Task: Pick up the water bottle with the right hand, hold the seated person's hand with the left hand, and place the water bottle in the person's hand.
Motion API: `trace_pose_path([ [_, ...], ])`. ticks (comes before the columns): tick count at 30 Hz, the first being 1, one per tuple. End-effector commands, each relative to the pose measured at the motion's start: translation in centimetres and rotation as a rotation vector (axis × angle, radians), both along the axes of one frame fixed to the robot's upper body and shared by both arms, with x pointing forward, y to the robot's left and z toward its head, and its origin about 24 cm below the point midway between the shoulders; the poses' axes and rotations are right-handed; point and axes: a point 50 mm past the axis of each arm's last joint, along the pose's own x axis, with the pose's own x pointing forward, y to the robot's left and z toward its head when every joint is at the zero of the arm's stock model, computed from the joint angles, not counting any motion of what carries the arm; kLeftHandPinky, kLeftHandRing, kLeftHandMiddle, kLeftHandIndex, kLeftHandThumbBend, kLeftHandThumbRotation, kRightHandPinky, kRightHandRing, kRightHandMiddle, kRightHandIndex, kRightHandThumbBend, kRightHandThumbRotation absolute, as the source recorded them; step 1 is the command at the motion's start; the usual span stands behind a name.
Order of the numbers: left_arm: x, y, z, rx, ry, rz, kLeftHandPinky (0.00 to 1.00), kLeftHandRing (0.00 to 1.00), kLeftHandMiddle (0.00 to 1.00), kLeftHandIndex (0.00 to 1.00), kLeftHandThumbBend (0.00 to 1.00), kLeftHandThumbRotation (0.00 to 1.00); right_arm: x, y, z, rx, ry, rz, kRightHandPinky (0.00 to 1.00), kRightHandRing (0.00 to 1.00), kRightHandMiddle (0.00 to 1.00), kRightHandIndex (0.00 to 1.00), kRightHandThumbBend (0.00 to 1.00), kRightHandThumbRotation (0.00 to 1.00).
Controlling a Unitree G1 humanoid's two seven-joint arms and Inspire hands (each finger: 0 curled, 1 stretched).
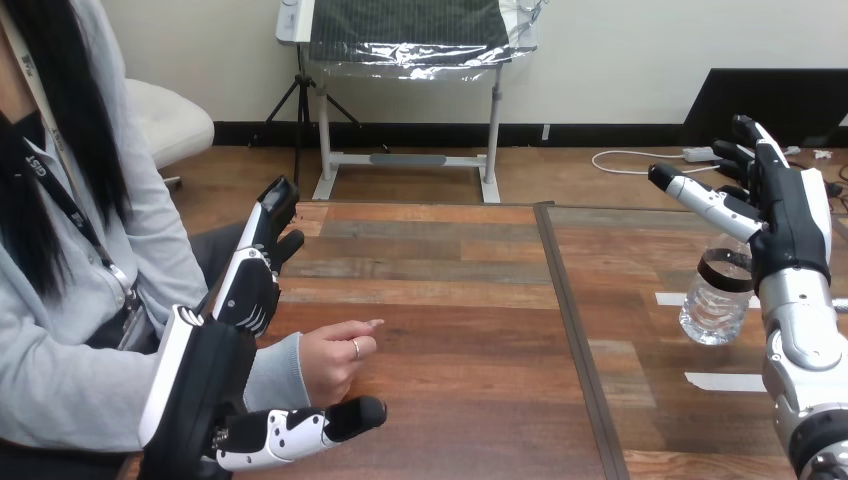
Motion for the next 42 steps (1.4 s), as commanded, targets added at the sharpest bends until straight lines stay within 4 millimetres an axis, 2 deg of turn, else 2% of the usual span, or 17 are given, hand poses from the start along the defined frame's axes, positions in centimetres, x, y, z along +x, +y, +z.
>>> trace_pose_path([
  [1,1.1,0.0,1.5,0.006,-0.086,-0.009,0.95,1.0,1.0,0.99,1.0,0.49,0.0,0.5,-0.2,0.011,-0.011,0.02,0.83,0.89,0.87,0.93,0.95,0.36],
  [20,1.6,-0.3,1.3,0.004,-0.079,-0.004,0.95,1.0,1.0,0.99,1.0,0.49,-0.4,1.3,0.4,0.005,-0.121,0.067,0.83,0.9,0.87,0.95,0.98,0.4],
  [42,2.0,-0.6,1.2,0.01,-0.083,-0.004,0.95,1.0,1.0,1.0,1.0,0.5,-1.1,1.9,1.2,-0.016,-0.247,0.113,0.86,0.91,0.87,0.96,0.95,0.41],
])
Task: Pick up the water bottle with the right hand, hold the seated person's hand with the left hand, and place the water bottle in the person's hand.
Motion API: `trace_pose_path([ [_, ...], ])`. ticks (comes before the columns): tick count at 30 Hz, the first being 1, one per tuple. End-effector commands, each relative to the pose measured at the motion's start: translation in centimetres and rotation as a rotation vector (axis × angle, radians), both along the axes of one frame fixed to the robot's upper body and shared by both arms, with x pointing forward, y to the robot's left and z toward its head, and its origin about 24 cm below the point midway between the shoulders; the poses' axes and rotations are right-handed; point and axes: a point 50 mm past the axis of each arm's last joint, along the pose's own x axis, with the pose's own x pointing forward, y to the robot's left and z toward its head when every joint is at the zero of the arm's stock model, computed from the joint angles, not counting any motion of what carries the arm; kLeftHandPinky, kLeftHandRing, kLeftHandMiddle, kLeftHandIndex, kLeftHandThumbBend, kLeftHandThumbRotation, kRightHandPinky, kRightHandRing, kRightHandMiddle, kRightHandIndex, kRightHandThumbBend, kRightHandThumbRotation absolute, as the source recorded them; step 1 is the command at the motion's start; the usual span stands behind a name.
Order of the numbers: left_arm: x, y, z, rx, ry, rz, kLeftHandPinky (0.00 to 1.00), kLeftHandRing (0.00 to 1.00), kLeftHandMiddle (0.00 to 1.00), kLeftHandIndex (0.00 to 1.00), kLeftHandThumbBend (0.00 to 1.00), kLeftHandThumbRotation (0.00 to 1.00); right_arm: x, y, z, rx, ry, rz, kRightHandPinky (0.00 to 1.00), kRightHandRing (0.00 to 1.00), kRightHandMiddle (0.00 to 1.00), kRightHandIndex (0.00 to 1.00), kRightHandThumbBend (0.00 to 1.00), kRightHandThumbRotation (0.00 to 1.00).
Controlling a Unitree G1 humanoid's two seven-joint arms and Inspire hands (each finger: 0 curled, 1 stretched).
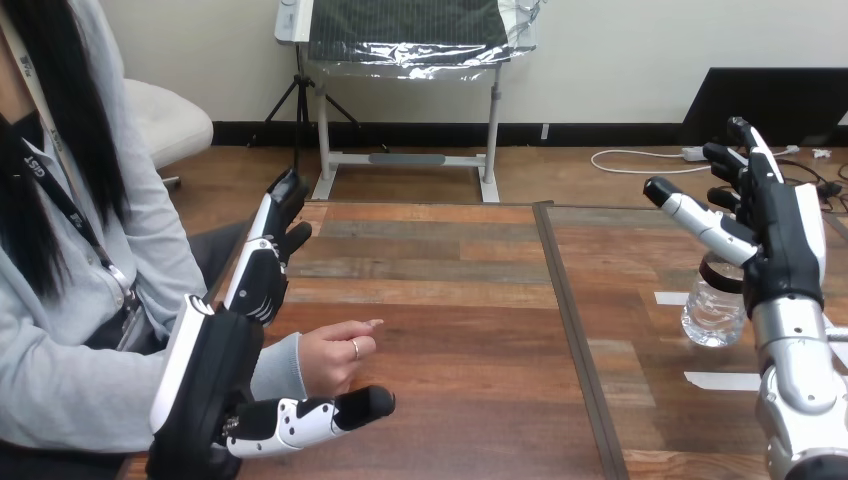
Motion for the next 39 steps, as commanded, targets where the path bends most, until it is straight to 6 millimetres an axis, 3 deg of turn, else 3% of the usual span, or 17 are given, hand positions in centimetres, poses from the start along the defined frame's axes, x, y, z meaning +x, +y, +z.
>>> trace_pose_path([
  [1,1.2,-0.3,1.2,-0.011,-0.072,-0.002,0.95,1.0,1.0,1.0,1.0,0.5,0.8,1.1,2.5,-0.016,-0.14,0.048,0.87,0.91,0.87,0.96,0.95,0.41],
  [18,1.4,-0.4,1.1,-0.026,-0.073,-0.012,0.97,1.0,1.0,1.0,1.0,0.49,0.0,1.3,3.6,-0.043,-0.224,0.079,0.9,0.92,0.88,0.96,0.9,0.35],
  [39,1.4,-0.5,1.1,-0.016,-0.078,-0.009,0.99,1.0,1.0,1.0,1.0,0.49,0.0,0.8,4.7,-0.062,-0.245,0.085,0.93,0.93,0.88,0.96,0.99,0.34],
])
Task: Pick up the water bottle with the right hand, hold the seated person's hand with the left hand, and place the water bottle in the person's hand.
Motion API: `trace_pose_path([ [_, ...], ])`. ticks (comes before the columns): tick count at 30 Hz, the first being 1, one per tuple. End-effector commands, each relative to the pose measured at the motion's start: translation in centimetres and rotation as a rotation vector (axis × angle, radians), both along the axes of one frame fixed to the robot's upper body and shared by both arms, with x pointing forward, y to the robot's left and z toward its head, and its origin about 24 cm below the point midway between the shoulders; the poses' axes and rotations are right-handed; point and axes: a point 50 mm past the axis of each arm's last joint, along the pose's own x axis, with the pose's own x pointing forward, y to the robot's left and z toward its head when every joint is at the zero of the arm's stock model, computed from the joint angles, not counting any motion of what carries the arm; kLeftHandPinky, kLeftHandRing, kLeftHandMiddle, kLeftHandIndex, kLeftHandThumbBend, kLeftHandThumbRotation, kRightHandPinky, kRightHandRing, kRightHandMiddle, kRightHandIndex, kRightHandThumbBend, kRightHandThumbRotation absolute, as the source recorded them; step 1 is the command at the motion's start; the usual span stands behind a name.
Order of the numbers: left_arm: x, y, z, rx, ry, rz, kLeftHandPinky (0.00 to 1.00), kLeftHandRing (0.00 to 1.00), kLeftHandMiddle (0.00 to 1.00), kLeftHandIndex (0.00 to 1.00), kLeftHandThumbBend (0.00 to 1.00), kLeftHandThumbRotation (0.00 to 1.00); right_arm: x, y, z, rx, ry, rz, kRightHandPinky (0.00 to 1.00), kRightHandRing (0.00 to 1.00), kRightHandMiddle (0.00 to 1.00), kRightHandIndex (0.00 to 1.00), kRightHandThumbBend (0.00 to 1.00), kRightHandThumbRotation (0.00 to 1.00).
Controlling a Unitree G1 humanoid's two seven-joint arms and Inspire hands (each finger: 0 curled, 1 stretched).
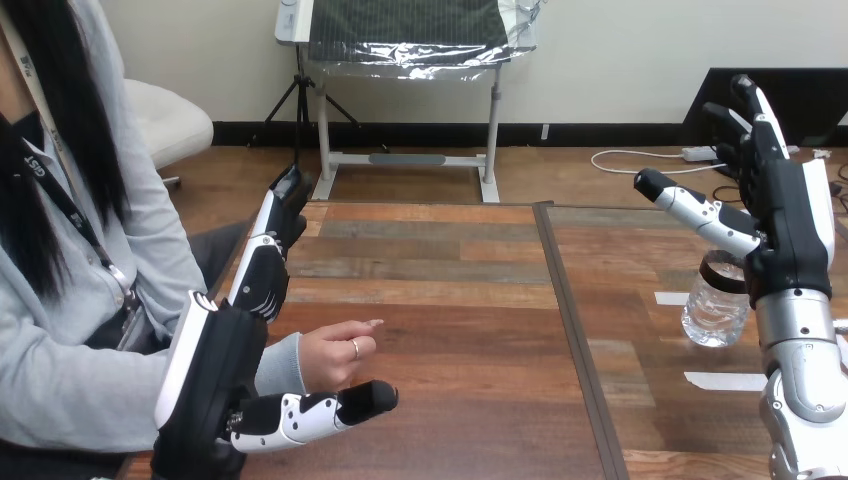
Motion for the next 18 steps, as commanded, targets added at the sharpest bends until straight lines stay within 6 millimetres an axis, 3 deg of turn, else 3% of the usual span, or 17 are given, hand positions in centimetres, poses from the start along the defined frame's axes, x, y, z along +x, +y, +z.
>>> trace_pose_path([
  [1,1.1,-0.3,1.1,-0.008,-0.074,-0.006,0.99,1.0,1.0,1.0,1.0,0.49,1.0,0.0,2.5,-0.015,-0.086,0.011,0.93,0.93,0.88,0.96,1.0,0.34],
  [18,1.1,-0.1,1.0,-0.01,-0.071,-0.007,1.0,1.0,1.0,1.0,1.0,0.48,0.7,0.3,3.6,-0.026,-0.158,0.039,0.92,0.92,0.87,0.96,1.0,0.37],
])
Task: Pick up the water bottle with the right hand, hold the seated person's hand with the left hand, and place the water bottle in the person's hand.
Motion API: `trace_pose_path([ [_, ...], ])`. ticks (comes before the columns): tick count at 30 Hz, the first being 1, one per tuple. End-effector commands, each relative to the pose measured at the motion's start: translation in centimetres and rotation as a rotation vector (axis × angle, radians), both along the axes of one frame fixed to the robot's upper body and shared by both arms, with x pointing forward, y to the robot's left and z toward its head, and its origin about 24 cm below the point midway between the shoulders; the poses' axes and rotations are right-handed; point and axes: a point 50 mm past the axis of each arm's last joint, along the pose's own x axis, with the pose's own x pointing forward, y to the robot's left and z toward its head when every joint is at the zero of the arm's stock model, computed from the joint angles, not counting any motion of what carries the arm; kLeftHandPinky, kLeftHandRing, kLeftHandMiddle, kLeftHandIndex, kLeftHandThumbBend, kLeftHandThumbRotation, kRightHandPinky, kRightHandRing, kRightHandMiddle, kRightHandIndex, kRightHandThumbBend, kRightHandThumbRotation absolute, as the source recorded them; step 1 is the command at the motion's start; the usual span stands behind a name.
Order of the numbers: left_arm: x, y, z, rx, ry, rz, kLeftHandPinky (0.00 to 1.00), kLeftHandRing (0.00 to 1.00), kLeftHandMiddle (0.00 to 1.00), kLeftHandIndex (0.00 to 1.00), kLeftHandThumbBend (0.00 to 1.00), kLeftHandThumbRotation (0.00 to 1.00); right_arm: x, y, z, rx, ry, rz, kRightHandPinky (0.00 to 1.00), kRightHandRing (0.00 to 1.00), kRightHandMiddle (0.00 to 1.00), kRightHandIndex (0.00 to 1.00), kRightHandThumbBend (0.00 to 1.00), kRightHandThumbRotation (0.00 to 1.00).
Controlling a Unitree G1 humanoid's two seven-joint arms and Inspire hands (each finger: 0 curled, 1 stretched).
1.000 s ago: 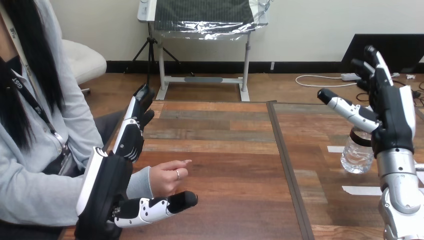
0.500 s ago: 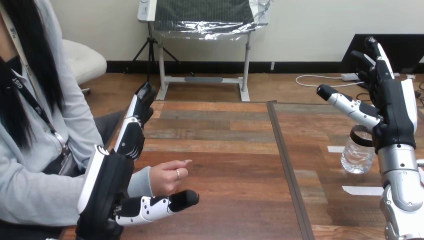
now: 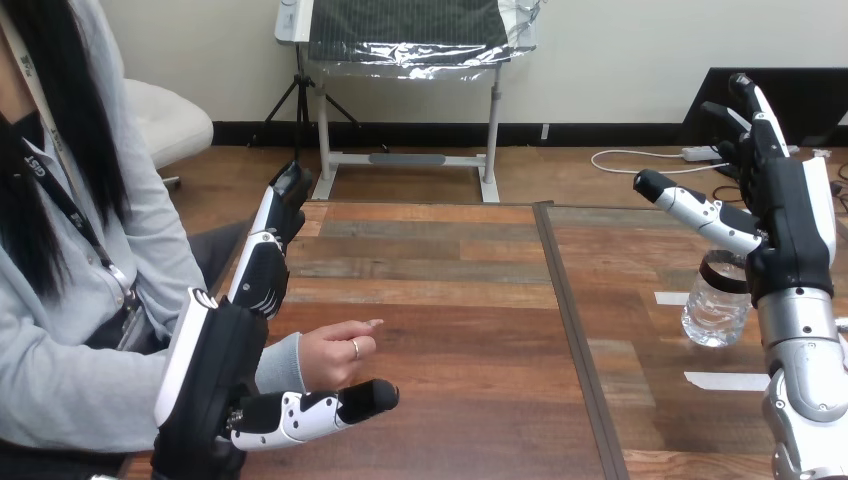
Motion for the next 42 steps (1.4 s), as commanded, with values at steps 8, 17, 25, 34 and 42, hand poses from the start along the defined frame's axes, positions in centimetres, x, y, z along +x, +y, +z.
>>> trace_pose_path([
  [8,1.0,0.0,0.9,-0.013,-0.054,-0.008,1.0,1.0,1.0,1.0,1.0,0.48,0.3,0.6,4.5,-0.012,-0.233,0.05,0.95,0.94,0.87,0.96,1.0,0.34],
  [17,1.1,0.0,0.9,-0.013,-0.055,-0.011,1.0,1.0,1.0,1.0,1.0,0.49,0.5,0.0,5.7,-0.046,-0.287,-0.019,0.96,0.94,0.87,0.95,1.0,0.3],
  [25,1.0,0.0,0.9,-0.02,-0.053,-0.013,1.0,1.0,1.0,1.0,1.0,0.49,1.2,-1.0,6.3,-0.087,-0.276,-0.12,0.93,0.92,0.86,0.94,1.0,0.35],
  [34,1.0,0.0,0.9,-0.021,-0.051,-0.013,1.0,1.0,1.0,1.0,1.0,0.49,2.1,-2.5,6.3,-0.111,-0.216,-0.217,0.9,0.9,0.86,0.94,1.0,0.36],
  [42,0.9,0.0,0.9,-0.027,-0.049,-0.017,1.0,1.0,1.0,1.0,1.0,0.49,2.9,-3.7,6.1,-0.118,-0.132,-0.289,0.9,0.91,0.87,0.95,1.0,0.33],
])
